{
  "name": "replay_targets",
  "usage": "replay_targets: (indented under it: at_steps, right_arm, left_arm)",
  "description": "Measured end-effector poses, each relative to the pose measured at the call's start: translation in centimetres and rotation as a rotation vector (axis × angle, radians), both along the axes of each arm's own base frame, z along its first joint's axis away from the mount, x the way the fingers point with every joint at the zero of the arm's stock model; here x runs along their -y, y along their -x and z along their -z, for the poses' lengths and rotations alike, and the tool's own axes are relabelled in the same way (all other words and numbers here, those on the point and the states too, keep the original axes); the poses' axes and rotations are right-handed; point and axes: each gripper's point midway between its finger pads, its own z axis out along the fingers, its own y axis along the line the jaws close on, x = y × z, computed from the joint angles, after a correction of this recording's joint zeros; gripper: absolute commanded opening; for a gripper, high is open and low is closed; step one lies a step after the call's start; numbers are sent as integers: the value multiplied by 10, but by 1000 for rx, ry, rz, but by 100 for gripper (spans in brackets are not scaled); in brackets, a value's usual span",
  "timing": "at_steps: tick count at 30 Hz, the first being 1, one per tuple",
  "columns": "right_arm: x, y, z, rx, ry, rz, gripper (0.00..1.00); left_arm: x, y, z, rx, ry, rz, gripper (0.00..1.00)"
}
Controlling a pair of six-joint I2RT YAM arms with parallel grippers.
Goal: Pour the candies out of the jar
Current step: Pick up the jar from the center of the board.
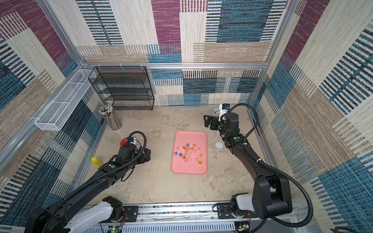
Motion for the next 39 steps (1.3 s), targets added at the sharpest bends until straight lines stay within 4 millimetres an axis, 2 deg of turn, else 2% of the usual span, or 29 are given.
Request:
replay_targets:
  at_steps: [5,11,14,16,19,23,30,34,39]
  right_arm:
    - [-26,8,-2,1,-12,-87,100]
    - [-63,17,-7,6,-24,-204,100]
    - [-86,23,-9,5,-27,-284,100]
    - [-102,29,-10,5,-29,-338,100]
    - [-134,42,-7,-10,-26,-434,100]
    - [-189,63,5,-49,4,-582,100]
    - [-276,97,33,-105,98,-780,100]
    - [-310,107,51,-130,159,-831,100]
    - [-336,107,80,-155,275,-811,100]
  left_arm:
    - [25,-21,5,11,75,32,99]
    - [60,-50,-8,63,159,94,99]
    - [66,-59,-19,94,177,101,99]
    - [63,-61,-28,120,178,88,99]
    - [44,-66,-46,174,161,31,99]
    - [4,-71,-67,238,139,-75,99]
    - [-60,-63,-74,269,121,-241,99]
    - [-81,-55,-72,268,132,-289,99]
    - [-94,-49,-71,268,147,-320,99]
